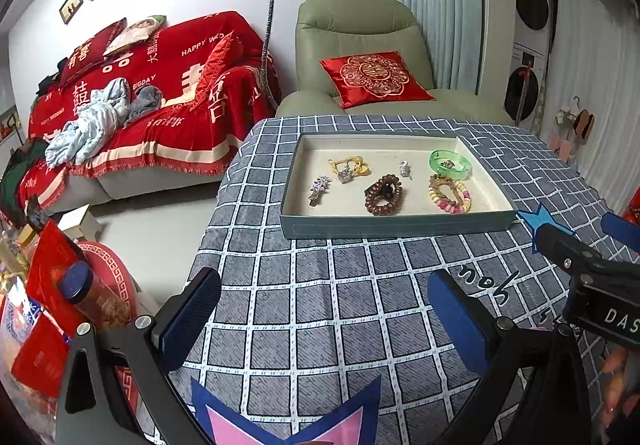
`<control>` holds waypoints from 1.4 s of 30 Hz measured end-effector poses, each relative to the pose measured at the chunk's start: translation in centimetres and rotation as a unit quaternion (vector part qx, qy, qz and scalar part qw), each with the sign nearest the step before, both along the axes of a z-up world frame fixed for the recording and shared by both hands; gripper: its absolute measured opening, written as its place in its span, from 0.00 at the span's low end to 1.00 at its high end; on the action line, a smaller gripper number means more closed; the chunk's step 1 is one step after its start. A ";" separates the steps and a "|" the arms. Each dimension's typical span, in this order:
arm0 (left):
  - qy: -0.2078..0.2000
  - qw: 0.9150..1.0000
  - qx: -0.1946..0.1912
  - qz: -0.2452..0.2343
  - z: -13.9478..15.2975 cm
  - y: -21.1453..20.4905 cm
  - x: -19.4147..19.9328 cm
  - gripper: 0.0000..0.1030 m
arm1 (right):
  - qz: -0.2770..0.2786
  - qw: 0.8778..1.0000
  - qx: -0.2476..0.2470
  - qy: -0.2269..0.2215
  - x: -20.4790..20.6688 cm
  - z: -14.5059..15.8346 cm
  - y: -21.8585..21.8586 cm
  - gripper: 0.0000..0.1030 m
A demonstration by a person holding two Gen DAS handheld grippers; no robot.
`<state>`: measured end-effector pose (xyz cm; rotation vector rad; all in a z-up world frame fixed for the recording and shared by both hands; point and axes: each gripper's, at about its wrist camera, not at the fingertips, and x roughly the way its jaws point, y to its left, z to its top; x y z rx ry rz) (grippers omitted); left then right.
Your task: Organize jewelry
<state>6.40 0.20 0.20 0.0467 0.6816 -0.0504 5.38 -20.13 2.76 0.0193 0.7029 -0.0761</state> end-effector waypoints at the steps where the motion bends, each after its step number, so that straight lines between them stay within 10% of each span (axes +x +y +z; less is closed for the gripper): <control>1: -0.001 1.000 0.001 0.000 0.0 0.0 0.0 1.00 | 0.000 1.000 0.000 0.000 0.0 0.0 0.0 1.00; 42: 0.005 1.000 0.007 0.017 -0.1 0.1 -0.3 1.00 | 0.000 1.000 0.003 -0.003 -0.3 0.2 -0.2 1.00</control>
